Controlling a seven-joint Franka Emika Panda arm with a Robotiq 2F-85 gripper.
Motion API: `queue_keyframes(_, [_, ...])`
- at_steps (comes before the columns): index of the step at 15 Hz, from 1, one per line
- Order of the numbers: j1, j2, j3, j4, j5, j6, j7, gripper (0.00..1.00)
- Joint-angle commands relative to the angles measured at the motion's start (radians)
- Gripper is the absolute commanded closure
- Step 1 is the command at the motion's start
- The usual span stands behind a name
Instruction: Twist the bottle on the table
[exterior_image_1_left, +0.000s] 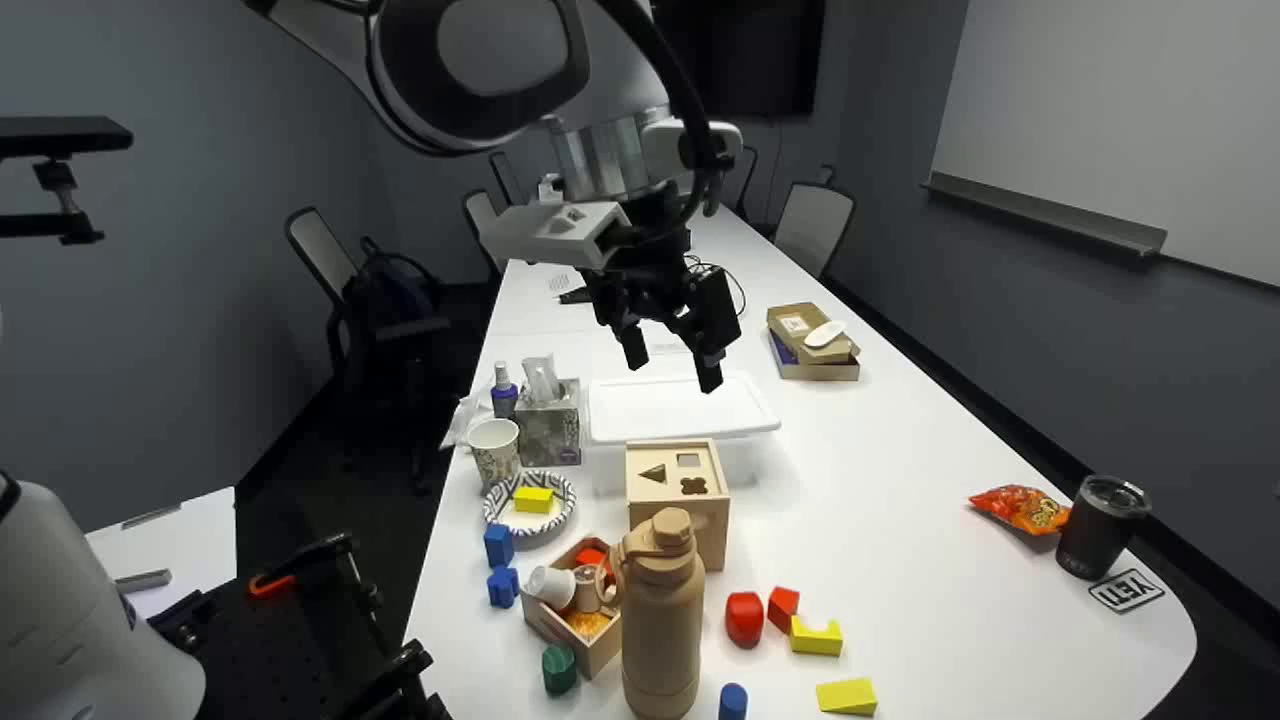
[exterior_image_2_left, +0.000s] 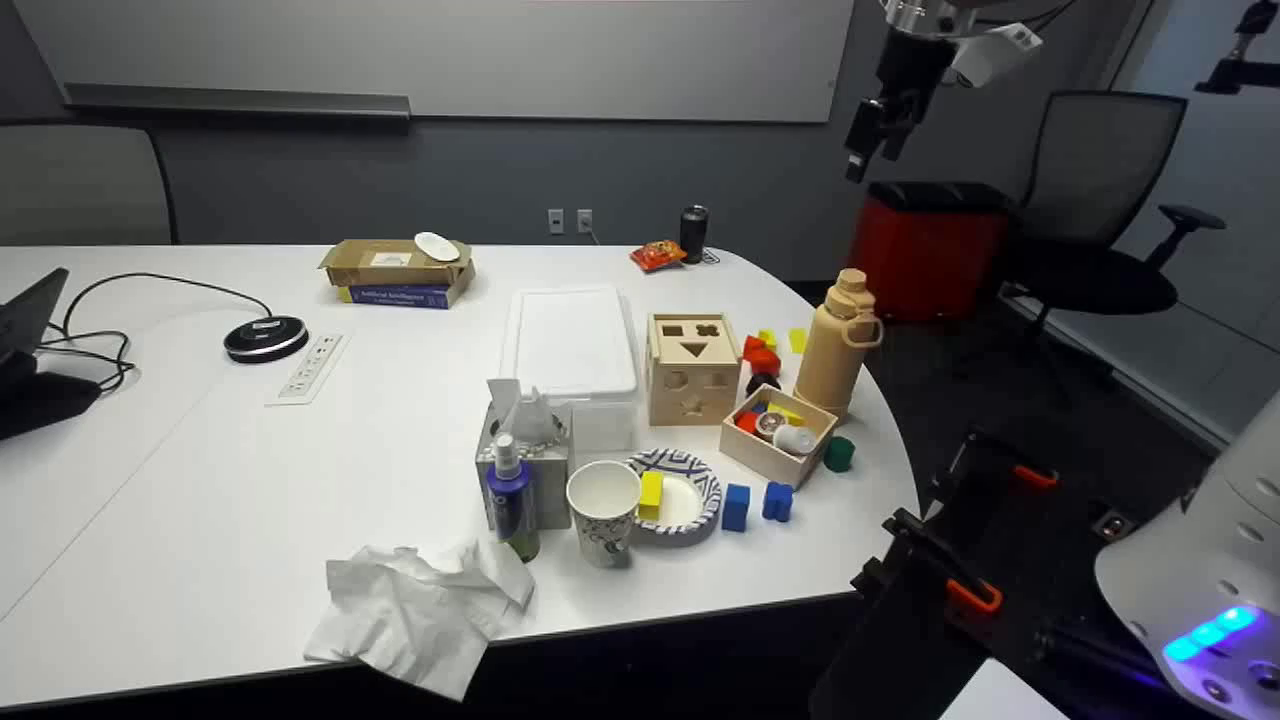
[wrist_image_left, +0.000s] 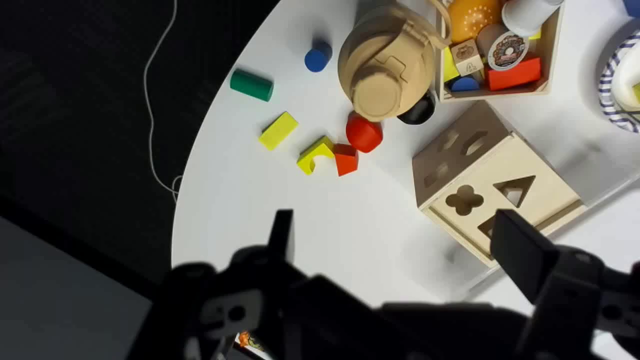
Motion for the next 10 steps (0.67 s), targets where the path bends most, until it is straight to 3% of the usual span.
queue_keyframes(1, [-0.007, 0.000, 0.008, 0.001, 0.003, -0.002, -0.002, 0.00])
queue_keyframes(10, [0.007, 0.143, 0.031, -0.002, 0.018, 0.041, 0.047, 0.00])
